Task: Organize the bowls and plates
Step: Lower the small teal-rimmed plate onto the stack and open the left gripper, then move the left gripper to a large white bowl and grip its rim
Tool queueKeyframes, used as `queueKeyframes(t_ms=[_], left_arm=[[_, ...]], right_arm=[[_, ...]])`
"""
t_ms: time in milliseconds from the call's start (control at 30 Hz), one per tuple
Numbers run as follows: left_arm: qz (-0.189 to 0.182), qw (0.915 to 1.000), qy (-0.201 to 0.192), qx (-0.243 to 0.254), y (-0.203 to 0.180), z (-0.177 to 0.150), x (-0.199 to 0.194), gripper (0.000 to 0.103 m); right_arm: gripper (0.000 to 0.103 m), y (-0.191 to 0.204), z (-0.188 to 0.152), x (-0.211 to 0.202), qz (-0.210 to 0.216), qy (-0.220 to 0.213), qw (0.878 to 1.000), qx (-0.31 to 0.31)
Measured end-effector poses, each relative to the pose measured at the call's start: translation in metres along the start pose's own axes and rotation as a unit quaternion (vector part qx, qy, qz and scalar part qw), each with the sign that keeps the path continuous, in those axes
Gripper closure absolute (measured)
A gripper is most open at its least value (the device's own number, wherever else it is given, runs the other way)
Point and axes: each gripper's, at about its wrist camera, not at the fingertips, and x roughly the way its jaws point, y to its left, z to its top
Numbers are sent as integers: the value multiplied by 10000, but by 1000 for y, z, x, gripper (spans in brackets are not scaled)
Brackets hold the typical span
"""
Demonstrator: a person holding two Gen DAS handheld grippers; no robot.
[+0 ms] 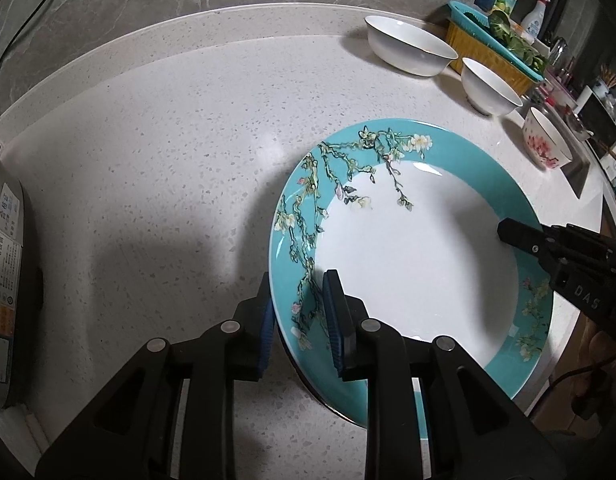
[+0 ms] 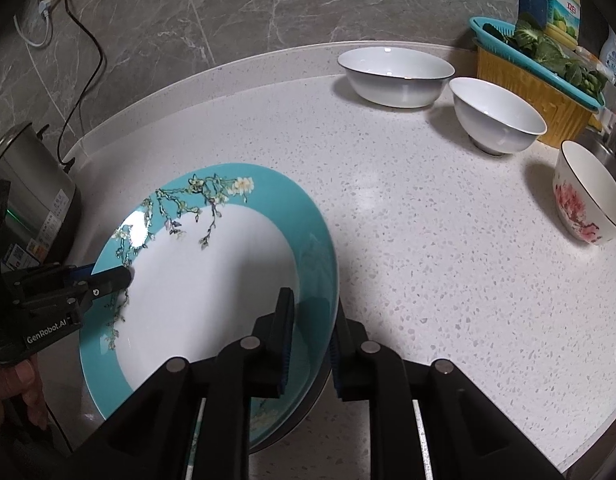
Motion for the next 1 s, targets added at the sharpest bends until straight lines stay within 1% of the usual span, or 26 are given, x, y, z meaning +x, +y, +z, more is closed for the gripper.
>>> queueKeyframes(t_ms=[133, 167, 233, 300, 400, 433, 467, 500, 533, 567, 633, 667, 733, 800, 833, 900, 933, 967, 1000], left_arm=[[-10, 10000, -1, 6, 0, -1, -1, 81], [-21, 10000, 1, 4, 0, -1, -2, 79], [-27, 10000, -36, -30, 1, 1, -5, 70], [-80, 9998, -123, -131, 5, 4, -12, 38], [-110, 9995, -224, -186, 10, 14, -24, 18], [-129, 9995, -168, -215, 12, 19, -26, 14], [-171, 9994, -75, -278, 15, 25, -28, 8], [-204, 9992, 27, -357, 17, 32, -29, 0], [-230, 9989, 77, -408, 20, 38, -30, 0], [-234, 9986, 112, -460, 22, 47, -32, 0], [-221, 9982, 140, -541, 24, 69, -37, 0], [-286, 9977, 109, -597, 23, 82, -42, 0], [-453, 9970, -43, -629, 21, 111, -53, 0], [-666, 9960, -274, -527, 15, 143, -61, 0], [-688, 9961, -267, -482, 10, 162, -61, 0], [-767, 9961, -96, -418, 1, 202, -54, 0], [-785, 9964, -107, -301, -6, 228, -49, 0], [-697, 9972, -143, -213, -10, 242, -45, 0], [-588, 9981, -151, -92, -17, 264, -37, 0]], right_arm=[[81, -1, -5, 4, -5, 66, 10000, 3], [80, -1, -6, 4, -15, 51, 10000, -3], [79, 0, -7, 4, -51, 51, 10000, -50], [78, 1, -6, 5, -35, 55, 10000, -48], [70, 3, -6, 3, 17, 105, 9999, -50], [60, 3, -6, 1, 49, 83, 10000, -26], [46, 2, -4, -4, 54, 40, 10000, -7], [40, 0, -1, -9, 47, -11, 10000, 14], [31, -2, 2, -14, 43, -46, 10000, 41], [27, -6, 7, -19, 55, -52, 9999, 78], [23, -17, 20, -29, 175, 8, 9995, 244], [21, -25, 29, -36, 261, 61, 9990, 365], [20, -41, 52, -48, 386, 125, 9979, 497], [19, -62, 85, -58, 426, 73, 9978, 508], [18, -72, 103, -63, 444, 25, 9975, 540], [11, -92, 137, -67, 517, -26, 9966, 642], [9, -102, 154, -66, 497, -57, 9964, 690], [9, -111, 172, -65, 404, -129, 9964, 737], [9, -118, 189, -63, 345, -191, 9963, 761]])
